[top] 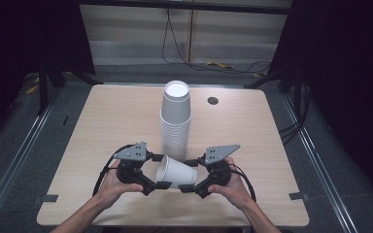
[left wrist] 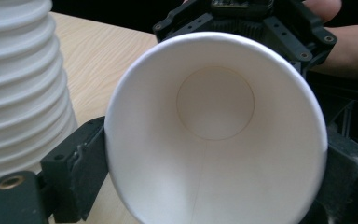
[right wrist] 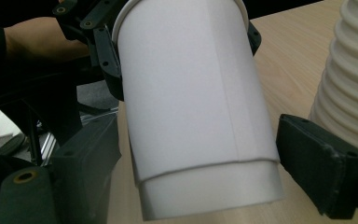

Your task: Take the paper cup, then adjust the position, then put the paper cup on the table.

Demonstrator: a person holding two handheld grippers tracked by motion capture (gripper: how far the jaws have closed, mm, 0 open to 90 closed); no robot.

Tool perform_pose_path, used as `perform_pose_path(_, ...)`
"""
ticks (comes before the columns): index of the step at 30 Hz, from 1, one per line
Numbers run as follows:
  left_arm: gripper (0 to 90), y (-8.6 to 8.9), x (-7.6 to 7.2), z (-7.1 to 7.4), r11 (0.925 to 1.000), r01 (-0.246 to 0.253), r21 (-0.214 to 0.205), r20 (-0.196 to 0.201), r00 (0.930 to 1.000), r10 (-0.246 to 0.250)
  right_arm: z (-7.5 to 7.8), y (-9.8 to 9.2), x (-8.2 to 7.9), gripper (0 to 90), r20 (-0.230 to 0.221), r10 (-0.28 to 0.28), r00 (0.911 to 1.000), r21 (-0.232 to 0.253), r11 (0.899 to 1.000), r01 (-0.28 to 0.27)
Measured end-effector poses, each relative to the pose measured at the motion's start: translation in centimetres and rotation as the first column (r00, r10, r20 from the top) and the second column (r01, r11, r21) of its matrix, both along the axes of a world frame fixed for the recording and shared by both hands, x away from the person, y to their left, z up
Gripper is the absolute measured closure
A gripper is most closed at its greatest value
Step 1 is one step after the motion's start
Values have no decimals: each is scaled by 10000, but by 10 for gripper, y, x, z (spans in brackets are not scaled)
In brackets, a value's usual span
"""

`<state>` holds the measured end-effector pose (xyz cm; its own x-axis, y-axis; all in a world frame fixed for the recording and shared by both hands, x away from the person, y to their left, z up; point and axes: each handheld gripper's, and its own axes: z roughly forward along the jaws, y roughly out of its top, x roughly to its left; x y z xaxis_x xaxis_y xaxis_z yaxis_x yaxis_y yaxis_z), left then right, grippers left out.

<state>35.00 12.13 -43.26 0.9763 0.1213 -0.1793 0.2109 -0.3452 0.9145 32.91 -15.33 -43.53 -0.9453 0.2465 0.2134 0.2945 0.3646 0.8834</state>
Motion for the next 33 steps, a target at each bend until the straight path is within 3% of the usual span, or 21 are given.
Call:
perform_pose_path(10,104,10,2,-1,9985,-382,383,-97,9992,386,1,-4,6,144,-85,-393,9992,231,9990,395)
perform_pose_path(17,104,15,2,1,9955,-607,724,40,9982,605,3,-11,6,142,51,-835,9965,375,9958,832)
perform_pose_path(21,105,19,0,3,9923,-703,1023,49,9975,702,5,-22,7,140,296,-1857,9822,489,9817,1842)
perform_pose_path(22,105,19,0,3,9923,-703,1023,49,9975,702,5,-22,7,140,296,-1857,9822,489,9817,1842)
perform_pose_path(24,105,22,-1,4,9881,-849,1286,185,9964,832,7,-32,7,139,358,-2697,9623,383,9625,2684)
perform_pose_path(27,105,24,-1,7,9850,-883,1481,363,9958,838,8,-36,5,139,535,-3171,9469,249,9484,3162)
perform_pose_path(29,105,26,0,9,9845,-919,1492,370,9955,874,8,-37,4,139,570,-3291,9426,156,9443,3288)
perform_pose_path(31,105,32,1,11,9831,-999,1531,368,9948,954,6,-39,3,139,635,-3725,9259,98,9279,3726)
perform_pose_path(33,104,36,4,11,9844,-1061,1402,212,9943,1041,4,-40,3,139,603,-3876,9199,122,9218,3876)
